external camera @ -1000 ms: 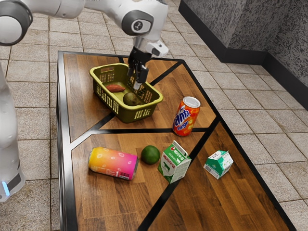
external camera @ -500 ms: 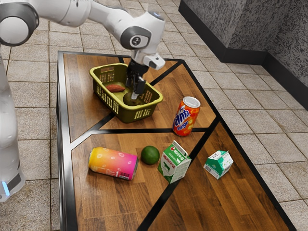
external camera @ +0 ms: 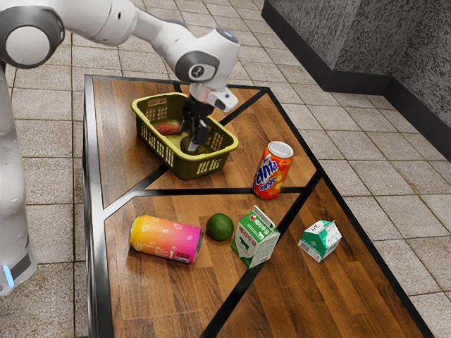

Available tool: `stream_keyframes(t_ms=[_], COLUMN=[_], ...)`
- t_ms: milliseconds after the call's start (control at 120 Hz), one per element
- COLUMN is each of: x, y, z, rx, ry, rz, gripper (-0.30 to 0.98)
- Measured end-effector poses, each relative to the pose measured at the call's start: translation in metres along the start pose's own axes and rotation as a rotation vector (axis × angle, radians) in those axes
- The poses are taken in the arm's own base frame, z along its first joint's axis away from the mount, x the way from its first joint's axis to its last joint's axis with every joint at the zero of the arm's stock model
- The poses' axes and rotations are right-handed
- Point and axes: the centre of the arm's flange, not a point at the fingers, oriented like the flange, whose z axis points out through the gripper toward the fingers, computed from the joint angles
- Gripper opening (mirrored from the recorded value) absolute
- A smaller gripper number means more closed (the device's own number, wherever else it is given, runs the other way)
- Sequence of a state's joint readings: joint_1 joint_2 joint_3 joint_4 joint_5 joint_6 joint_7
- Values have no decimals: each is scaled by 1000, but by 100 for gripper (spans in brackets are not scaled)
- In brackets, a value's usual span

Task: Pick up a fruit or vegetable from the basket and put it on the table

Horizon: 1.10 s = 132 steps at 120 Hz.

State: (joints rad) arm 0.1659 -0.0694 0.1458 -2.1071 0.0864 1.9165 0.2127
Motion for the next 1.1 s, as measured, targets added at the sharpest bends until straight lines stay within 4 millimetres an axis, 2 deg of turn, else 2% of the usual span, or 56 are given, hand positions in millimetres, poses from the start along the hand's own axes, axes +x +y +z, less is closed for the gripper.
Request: stream_keyframes(t_ms=[58,175,367,508,633,708,783,900,1008,1100], x=[0,-1,-1,0,4,4,-4,-24,-56,-80], y=[0,0,-2,-2,-2,-2,0,8,14,16], z=[0,0,1,5,15,15,-6,-53,-106,-137], rx=[0,-1,6,13,12,9,8,28,37,38], ry=[-1,-7,-13,-21,-42,-46,-20,29,85,110], rz=[-1,-16,-47,-75,-104,-123,-145,-171,-201,-227], gripper=[65,44,22,19,31,32,31,30,30,31])
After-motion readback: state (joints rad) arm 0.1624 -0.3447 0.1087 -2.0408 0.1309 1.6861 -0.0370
